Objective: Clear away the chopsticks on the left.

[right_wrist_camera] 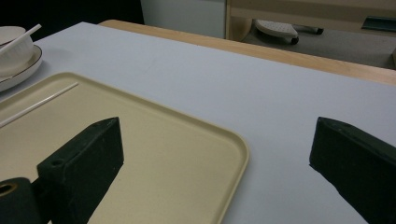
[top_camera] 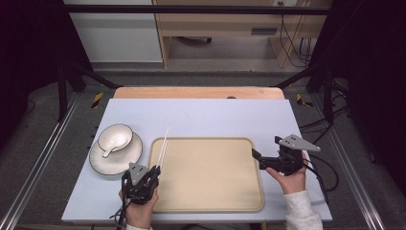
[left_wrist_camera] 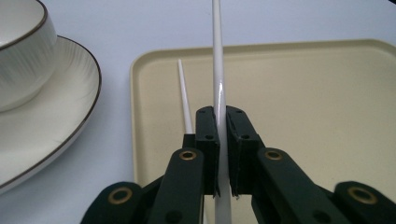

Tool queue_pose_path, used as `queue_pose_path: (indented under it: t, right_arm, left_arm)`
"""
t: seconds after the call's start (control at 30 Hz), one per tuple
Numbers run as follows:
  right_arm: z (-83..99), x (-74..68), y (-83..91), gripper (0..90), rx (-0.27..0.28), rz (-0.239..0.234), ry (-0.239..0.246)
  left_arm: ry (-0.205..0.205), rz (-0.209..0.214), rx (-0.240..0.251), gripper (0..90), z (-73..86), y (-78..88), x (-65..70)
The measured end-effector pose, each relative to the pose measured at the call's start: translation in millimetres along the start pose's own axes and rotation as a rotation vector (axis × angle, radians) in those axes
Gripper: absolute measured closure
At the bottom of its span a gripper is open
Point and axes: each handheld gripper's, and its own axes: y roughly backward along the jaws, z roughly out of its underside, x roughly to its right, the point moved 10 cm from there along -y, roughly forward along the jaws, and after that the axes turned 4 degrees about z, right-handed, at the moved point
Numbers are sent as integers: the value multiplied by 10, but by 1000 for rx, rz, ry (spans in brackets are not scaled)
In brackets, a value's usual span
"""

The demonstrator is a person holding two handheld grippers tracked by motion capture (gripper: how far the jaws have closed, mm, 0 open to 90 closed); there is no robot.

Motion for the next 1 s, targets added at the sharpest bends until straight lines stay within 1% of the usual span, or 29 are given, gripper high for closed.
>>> queue_pose_path:
  t: [0.33,0.57,0.77,1.0]
  right_arm:
    - [13,-9,-13,33,-8,-3,4]
    - [21,-16,-23,33,-11,-3,4]
    - [29,-18,-32,33,-14,-3,6]
    - [30,-18,-33,33,-15,-3,5]
  left_arm:
    - [9,-5,-23,845,189,-113,76]
    - [3,-5,-59,844,293,-203,114]
    - [6,-8,-73,844,300,-236,115]
    - [6,-13,-104,844,315,-307,115]
